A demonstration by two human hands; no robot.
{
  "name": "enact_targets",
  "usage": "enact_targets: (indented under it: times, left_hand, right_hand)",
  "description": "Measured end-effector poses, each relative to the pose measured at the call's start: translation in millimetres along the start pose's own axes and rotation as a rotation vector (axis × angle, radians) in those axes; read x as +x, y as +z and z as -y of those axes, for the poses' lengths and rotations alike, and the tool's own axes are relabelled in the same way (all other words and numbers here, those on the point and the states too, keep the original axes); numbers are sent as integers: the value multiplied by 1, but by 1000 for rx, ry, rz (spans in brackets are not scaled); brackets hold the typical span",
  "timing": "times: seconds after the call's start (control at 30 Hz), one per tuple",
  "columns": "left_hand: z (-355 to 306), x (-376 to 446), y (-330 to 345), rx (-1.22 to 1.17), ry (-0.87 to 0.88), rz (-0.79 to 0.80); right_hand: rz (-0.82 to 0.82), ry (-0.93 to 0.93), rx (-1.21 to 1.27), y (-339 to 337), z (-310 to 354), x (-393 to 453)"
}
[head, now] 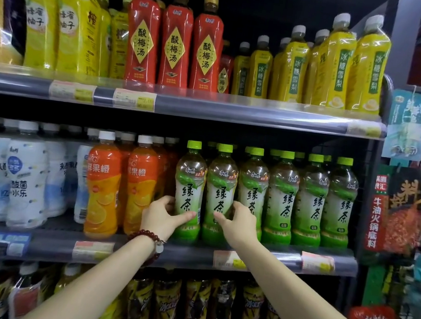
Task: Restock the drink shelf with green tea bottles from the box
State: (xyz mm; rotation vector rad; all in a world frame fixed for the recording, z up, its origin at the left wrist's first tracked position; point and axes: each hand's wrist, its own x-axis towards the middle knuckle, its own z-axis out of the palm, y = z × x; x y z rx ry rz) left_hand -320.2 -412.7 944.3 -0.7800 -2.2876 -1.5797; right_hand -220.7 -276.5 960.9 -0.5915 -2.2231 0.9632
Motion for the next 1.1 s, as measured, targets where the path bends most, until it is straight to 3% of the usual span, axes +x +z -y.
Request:
enact_targets:
  times: [0.33, 0.57, 0.83, 1.1]
  left_hand:
    - [-13, -12, 1, 306, 71, 61]
    - [-25, -28, 0, 540, 95, -28]
    - [-42, -35, 5, 556, 71, -110]
    - [-54, -48, 30, 483, 136, -32]
  right_hand:
    - [-29, -61, 15, 1, 0, -9]
    - [-28, -143, -76, -12, -6, -17]
    - [61, -249, -160, -48, -19, -17]
    - [48, -252, -162, -64, -38, -14]
